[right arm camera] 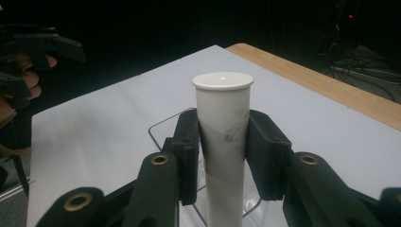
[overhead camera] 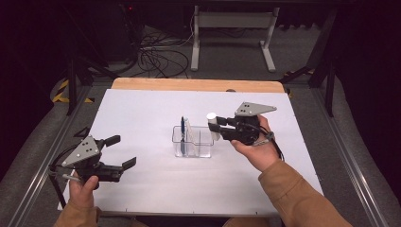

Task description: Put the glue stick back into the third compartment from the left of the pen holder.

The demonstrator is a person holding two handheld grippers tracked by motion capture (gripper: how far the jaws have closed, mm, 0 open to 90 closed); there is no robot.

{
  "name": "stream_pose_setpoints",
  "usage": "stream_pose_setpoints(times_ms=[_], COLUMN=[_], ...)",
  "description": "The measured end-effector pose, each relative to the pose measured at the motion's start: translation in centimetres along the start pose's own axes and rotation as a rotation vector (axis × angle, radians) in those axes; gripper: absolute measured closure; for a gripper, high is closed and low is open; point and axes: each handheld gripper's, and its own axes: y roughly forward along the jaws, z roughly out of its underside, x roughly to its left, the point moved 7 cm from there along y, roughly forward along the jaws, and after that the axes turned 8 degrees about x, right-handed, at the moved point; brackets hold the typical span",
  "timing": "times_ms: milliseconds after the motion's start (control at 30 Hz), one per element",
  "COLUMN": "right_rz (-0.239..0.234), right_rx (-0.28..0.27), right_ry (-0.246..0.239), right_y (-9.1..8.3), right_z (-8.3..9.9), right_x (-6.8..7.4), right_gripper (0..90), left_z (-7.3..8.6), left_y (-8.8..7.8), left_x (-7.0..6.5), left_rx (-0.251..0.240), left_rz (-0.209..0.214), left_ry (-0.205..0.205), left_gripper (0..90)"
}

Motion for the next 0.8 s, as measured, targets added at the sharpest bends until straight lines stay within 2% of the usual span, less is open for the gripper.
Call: stream_pose_setpoints(times_ms=[300, 633, 800], right_rz=[0.024, 0.042, 0.056], right_rx=[-0.027, -0.018, -0.015], right_ry=[0.098, 0.135, 0.135], right_y=[1.4, 2.8, 3.4], right_z=[0.1, 0.6, 0.8], right_x=[-0.2, -0.2, -0.1], right_gripper=[67.2, 67.2, 67.1], left_z=[0.0, 0.0, 0.1], left_y=[-0.1, 0.0, 0.0], left_x=[0.0, 0.0, 0.0], left_rx=[-0.001, 0.003, 0.005], left_rz=[0.003, 0.003, 0.008], left_ry=[-0.001, -0.001, 0.001], left_gripper=[6.8, 6.8, 6.9])
